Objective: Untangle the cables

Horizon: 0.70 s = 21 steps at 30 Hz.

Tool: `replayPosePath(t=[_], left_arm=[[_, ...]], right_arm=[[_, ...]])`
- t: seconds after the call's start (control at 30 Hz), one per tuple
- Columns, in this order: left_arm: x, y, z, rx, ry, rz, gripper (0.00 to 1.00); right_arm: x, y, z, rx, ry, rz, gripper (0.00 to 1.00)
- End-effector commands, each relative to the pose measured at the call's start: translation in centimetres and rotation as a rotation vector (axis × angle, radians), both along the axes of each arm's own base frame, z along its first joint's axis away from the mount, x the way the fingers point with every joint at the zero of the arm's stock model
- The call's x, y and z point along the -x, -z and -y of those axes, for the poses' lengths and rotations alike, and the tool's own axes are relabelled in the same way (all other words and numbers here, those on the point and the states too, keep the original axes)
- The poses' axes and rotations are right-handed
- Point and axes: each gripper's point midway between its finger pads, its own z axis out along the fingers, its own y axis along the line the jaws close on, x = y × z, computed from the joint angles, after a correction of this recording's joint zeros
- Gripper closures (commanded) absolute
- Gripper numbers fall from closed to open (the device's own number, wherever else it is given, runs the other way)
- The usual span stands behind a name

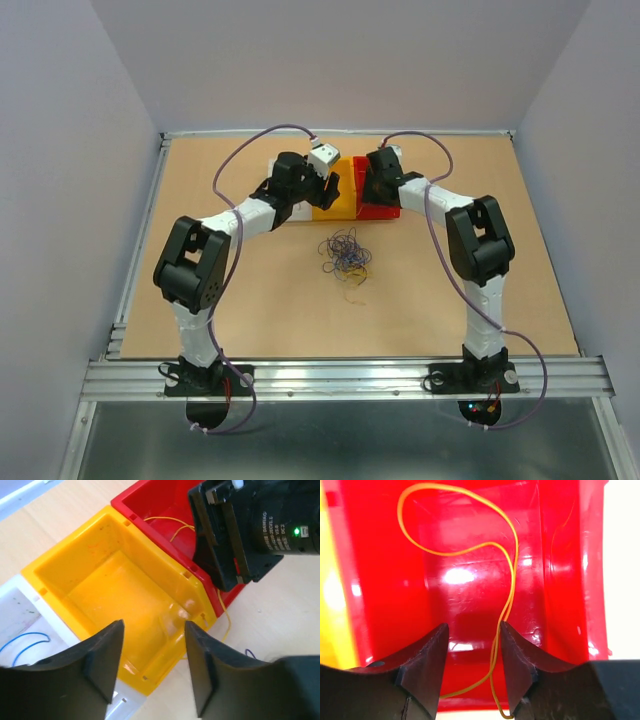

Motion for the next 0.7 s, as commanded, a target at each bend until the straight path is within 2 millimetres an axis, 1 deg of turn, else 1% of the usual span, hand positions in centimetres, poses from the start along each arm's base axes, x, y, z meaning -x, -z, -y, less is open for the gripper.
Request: replayPosePath(t=[0.0, 0.03, 0.07, 0.13, 0.23, 0.33, 0.37, 0.4, 0.5, 0.6, 0.67], left_arm=[[1.2, -5.3, -0.3, 0.014, 0.077, 0.157, 0.28], [1.4, -5.7, -0.8, 0.013, 0.076, 0.172, 0.27], [2.1, -6.5, -1.0, 0.024, 0.096, 0.194, 0.26], [2.6, -7.1, -1.3, 0.029, 0.131, 0.213, 0.25], [4.3, -6.9, -0.5, 0.014, 0.243, 0.224, 0.25], [4.5, -6.0, -0.1, -0.021, 0.290, 0.220, 0.25], [3.9, -4.9, -0.2, -0.045, 0.269, 0.205, 0.25], [3.6, -4.4, -0.1, -0.054, 0.258, 0.196, 0.25], [3.6, -2.5, 0.8, -0.086, 0.278, 0.162, 0.25], [3.7, -1.3, 1.8, -0.144, 0.282, 0.173, 0.25], [3.8, -0.7, 2.0, -0.174, 0.272, 0.180, 0.25]], right_arm=[[-0.8, -3.8, -1.1, -0.061, -0.031, 0.106, 0.50], [-0.8, -3.9, -1.1, -0.062, -0.030, 0.109, 0.51], [-0.8, -4.1, -1.0, -0.062, -0.029, 0.112, 0.54], [-0.7, -4.2, -1.0, -0.060, -0.027, 0.114, 0.56], [-0.5, -4.4, -1.0, -0.066, -0.029, 0.117, 0.56], [-0.6, -4.5, -1.1, -0.070, -0.029, 0.121, 0.60], [-0.6, -4.4, -1.0, -0.067, -0.027, 0.119, 0.63], [-0.6, -4.4, -1.0, -0.067, -0.025, 0.119, 0.67], [-0.7, -4.2, -0.8, -0.060, -0.014, 0.120, 0.73], [-0.8, -4.1, -0.7, -0.058, -0.005, 0.119, 0.78], [-0.8, -3.9, -0.7, -0.057, -0.006, 0.116, 0.78]])
